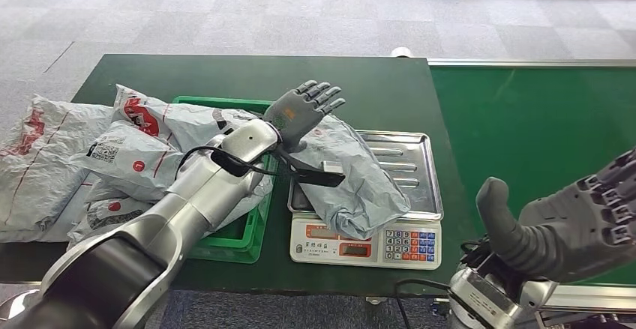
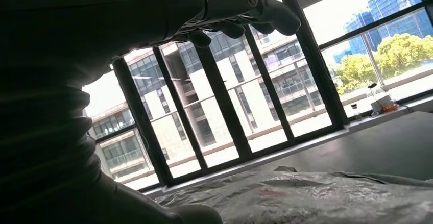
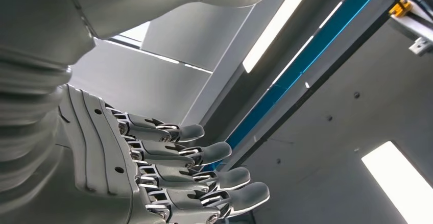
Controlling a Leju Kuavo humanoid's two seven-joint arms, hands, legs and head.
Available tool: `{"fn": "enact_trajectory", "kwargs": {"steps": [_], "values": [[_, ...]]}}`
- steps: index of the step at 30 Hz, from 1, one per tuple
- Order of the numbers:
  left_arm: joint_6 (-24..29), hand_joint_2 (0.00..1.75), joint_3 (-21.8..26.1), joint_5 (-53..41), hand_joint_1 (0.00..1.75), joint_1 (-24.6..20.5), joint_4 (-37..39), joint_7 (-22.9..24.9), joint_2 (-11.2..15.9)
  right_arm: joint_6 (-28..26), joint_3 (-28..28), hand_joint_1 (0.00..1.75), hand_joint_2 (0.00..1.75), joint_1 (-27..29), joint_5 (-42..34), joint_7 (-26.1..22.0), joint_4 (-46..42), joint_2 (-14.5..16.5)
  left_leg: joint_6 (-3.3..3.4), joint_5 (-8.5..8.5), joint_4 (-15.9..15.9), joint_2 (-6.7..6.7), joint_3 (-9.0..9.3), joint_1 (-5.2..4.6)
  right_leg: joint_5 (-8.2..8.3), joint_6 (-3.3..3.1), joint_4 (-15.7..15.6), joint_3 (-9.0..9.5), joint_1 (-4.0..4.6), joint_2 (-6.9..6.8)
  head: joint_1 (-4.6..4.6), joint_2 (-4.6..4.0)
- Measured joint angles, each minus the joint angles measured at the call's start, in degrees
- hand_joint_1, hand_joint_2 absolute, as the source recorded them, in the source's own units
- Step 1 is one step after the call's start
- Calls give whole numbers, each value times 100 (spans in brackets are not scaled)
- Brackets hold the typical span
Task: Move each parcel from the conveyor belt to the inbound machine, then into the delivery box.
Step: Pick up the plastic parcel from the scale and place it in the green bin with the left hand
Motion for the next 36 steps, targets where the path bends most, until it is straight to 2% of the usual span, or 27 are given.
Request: {"fn": "enact_trajectory", "kwargs": {"steps": [13,23,32,36], "values": [[-219,175,-428,-153,0,-67,336,-100,-48,0,-121,0,175,20,-43,-6,0,2,0,0,0,-1,-1,0,0,0,0,1,0,-3,1,0],[-428,175,-1039,-648,0,156,537,-233,-45,0,-278,0,175,49,-62,-7,0,4,0,0,0,-1,-2,0,0,0,0,1,-1,-4,1,0],[-294,175,-2054,-682,3,185,585,-134,-22,0,-417,0,175,73,-130,-7,0,6,1,-1,-4,-3,12,0,-2,1,0,19,0,-4,0,0],[-221,175,-2303,-682,175,184,588,-139,14,0,-443,0,175,77,-128,-7,0,6,1,-1,-5,-3,26,0,-3,1,0,32,1,-4,-1,0]]}}
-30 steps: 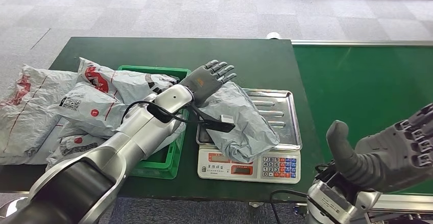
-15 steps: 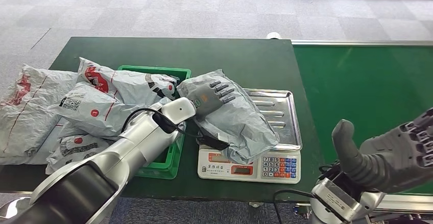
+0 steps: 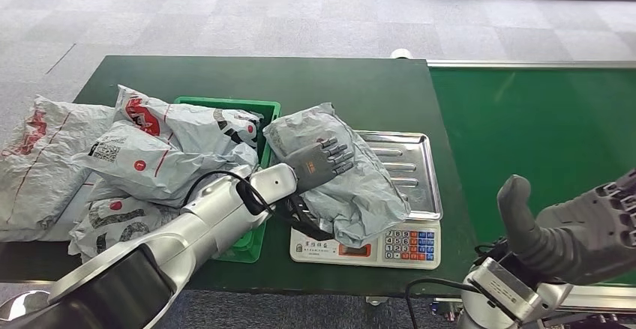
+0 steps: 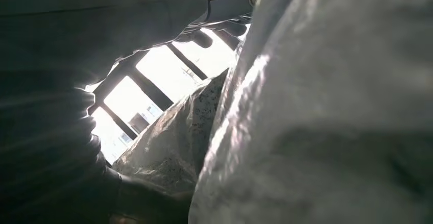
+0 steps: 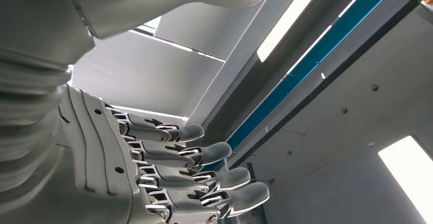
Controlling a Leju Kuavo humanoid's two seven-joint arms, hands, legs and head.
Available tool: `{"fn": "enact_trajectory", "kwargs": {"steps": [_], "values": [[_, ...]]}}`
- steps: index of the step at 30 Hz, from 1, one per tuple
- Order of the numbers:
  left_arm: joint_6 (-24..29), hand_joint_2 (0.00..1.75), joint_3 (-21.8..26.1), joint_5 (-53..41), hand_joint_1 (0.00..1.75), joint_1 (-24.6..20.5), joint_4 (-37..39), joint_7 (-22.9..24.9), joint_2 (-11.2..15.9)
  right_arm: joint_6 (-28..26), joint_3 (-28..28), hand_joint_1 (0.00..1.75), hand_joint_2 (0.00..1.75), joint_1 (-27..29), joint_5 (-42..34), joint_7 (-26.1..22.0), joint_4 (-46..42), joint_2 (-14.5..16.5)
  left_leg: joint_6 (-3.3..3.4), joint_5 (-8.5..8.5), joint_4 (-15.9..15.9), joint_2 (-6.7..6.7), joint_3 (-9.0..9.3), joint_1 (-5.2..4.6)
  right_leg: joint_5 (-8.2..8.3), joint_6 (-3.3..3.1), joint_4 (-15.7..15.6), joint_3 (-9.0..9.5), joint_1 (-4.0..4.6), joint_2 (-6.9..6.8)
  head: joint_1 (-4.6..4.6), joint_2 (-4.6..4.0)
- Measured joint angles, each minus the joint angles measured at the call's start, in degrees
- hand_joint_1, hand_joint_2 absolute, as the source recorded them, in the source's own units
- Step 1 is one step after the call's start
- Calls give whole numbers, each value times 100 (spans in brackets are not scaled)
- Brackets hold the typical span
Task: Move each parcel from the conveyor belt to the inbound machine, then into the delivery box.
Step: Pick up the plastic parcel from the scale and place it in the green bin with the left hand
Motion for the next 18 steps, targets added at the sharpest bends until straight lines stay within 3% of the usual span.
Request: {"fn": "enact_trajectory", "kwargs": {"steps": [13,18], "values": [[376,175,-316,-2,175,66,29,43,109,0,-3,0,175,1,20,-1,0,0,3,4,0,-1,4,1,1,-1,0,8,-2,-6,1,0],[777,175,-713,-2,175,66,34,363,167,0,-3,0,175,1,64,-1,7,1,2,3,0,-1,4,1,1,-1,0,5,0,-5,1,0]]}}
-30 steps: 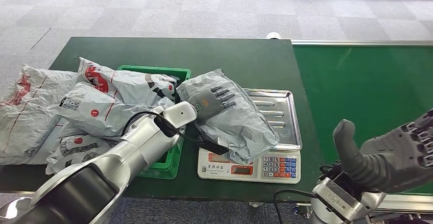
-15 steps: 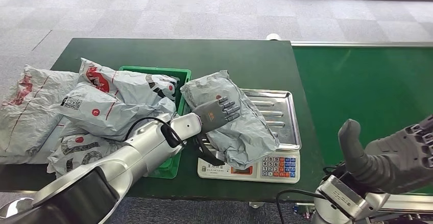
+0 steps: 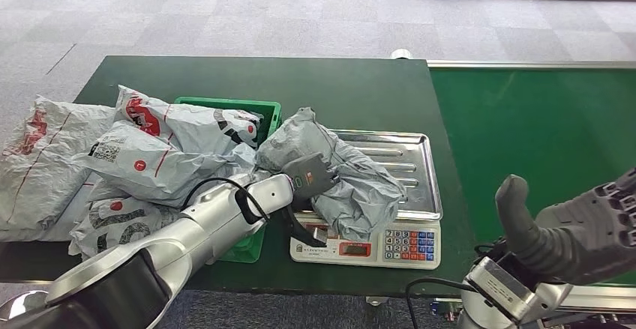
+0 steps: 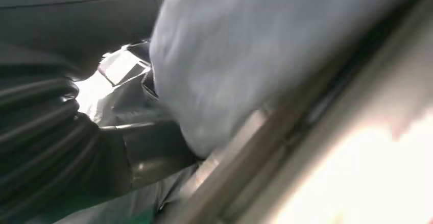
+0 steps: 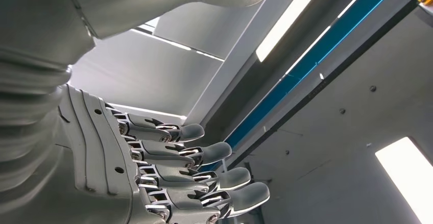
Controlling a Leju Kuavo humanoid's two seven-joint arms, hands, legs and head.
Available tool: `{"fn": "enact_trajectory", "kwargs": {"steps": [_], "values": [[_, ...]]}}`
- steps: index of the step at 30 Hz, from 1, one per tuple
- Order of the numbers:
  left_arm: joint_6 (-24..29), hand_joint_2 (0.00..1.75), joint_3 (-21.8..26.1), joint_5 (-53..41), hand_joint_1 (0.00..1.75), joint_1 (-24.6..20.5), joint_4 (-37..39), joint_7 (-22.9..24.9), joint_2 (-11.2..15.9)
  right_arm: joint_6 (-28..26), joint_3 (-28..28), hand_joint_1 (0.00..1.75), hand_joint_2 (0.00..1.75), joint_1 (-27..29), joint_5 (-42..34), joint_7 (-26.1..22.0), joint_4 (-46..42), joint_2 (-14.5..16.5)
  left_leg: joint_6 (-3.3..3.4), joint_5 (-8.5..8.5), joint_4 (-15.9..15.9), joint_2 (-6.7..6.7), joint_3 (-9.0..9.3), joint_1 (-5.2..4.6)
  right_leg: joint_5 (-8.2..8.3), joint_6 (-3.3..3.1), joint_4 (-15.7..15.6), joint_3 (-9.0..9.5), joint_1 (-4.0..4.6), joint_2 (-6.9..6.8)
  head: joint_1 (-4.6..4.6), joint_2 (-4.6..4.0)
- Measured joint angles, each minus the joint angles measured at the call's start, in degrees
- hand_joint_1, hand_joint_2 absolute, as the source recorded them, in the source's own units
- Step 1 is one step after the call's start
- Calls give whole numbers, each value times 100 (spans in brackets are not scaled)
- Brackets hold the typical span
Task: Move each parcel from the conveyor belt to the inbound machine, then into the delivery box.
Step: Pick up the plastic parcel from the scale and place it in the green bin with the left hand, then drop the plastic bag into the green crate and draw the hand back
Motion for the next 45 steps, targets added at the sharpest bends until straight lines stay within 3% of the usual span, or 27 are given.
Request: {"fn": "enact_trajectory", "kwargs": {"steps": [4,17,22,26,31,35,37,40,45], "values": [[334,175,-408,1,175,-8,11,207,79,2,0,0,175,-1,38,0,24,1,0,0,-1,0,0,0,-1,0,0,1,2,-2,-1,0],[618,175,-541,39,175,-7,11,336,156,2,0,0,175,0,67,0,27,1,0,1,0,0,0,0,-1,0,0,1,-1,-1,1,0],[1329,175,-514,143,175,-75,4,1134,243,2,-4,0,175,1,103,0,28,1,-7,10,0,0,-6,1,3,-3,1,-10,2,-1,1,0],[1898,175,-391,73,175,-431,-55,1977,431,2,-93,0,175,15,99,1,37,1,-12,16,0,0,-14,2,7,-7,3,-19,3,-1,-1,0],[2556,175,-123,17,175,-913,-275,3066,854,2,-245,0,175,40,76,2,74,1,-12,16,-1,2,-14,3,9,-10,6,-21,3,4,-1,0],[2950,175,-226,11,175,-1071,-621,4575,1350,2,-379,0,175,62,90,19,112,1,-14,17,-1,4,-15,4,9,-11,7,-26,6,8,-1,0],[2998,175,-402,9,175,-1128,-902,5043,1643,2,-439,0,175,75,131,71,120,1,-15,17,-1,5,-17,8,9,-12,8,-30,8,8,-1,0],[2807,175,-540,7,175,-1200,-1535,5119,2130,2,-487,0,175,83,243,198,121,1,-17,18,-1,5,-25,12,8,-12,9,-40,8,7,-2,0],[2056,175,-598,5,175,-1273,-2729,5123,2818,2,-519,0,175,91,367,337,120,1,-17,18,-1,5,-33,12,8,-12,9,-46,6,8,-2,0]]}}
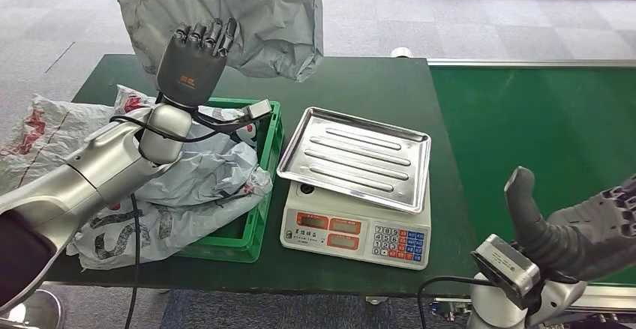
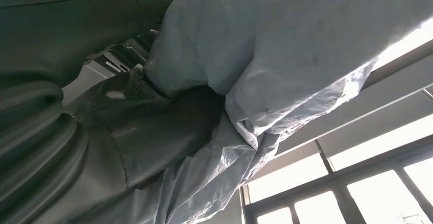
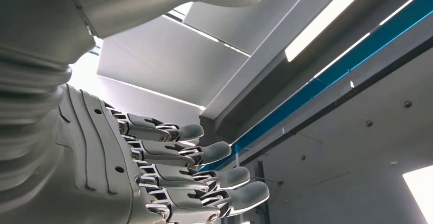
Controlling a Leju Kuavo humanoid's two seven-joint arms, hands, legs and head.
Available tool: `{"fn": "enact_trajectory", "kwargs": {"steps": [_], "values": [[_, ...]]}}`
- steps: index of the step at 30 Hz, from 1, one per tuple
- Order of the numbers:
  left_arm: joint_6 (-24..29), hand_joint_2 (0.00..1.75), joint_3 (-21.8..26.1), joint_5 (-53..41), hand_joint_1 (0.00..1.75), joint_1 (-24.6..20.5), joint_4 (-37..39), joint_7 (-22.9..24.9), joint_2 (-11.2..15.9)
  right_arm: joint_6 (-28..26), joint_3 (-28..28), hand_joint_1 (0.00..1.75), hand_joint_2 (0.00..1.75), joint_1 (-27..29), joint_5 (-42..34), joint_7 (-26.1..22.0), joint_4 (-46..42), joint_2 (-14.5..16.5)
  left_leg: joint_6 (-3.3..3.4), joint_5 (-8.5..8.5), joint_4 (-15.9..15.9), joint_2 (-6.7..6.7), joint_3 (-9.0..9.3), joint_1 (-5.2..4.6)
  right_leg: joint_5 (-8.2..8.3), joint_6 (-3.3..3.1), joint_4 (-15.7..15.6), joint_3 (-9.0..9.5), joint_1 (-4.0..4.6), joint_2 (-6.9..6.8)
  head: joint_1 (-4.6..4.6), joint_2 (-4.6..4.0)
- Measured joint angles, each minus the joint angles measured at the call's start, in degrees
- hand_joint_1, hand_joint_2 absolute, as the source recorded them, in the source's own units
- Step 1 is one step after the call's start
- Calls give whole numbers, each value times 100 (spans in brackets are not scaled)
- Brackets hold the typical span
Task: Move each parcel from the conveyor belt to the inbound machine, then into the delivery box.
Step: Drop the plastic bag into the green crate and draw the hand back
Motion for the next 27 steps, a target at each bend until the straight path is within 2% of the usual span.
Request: {"fn": "enact_trajectory", "kwargs": {"steps": [5,10,13,17,18,21,27], "values": [[-254,175,-3,-1,175,12,-787,0,453,0,-9,0,175,5,47,61,0,1,0,0,0,0,-2,0,0,0,0,-1,0,-1,0,0],[-552,175,112,-2,175,154,-1284,0,711,0,-33,0,175,8,93,79,-1,2,0,-1,0,0,0,-1,0,0,-1,-2,-1,1,0,0],[-990,175,448,-3,175,588,-1372,-157,621,0,-59,0,175,17,160,124,-27,3,0,-1,0,2,6,-7,-1,-1,-1,-2,-5,1,-1,0],[-1425,175,1597,-3,175,1494,-1458,-1381,272,-1,-125,0,175,33,170,101,-61,7,0,-1,1,9,-7,-7,1,-3,-1,-13,-2,5,2,0],[-1445,175,1828,-3,175,1624,-1478,-1534,212,-1,-138,0,175,37,170,95,-67,9,0,-1,1,16,-10,-7,3,-4,-1,-18,-4,10,2,0],[-1576,175,2320,-3,175,1851,-1523,-1699,94,0,-170,0,175,47,172,85,-78,12,1,-2,1,33,-11,-9,7,-6,-1,-24,-5,26,1,0],[-2441,175,3079,-3,175,2503,-1651,-2404,9,0,-198,0,175,54,217,141,-79,13,-4,-7,-1,39,-12,-10,6,-8,-1,-29,1,33,1,0]]}}
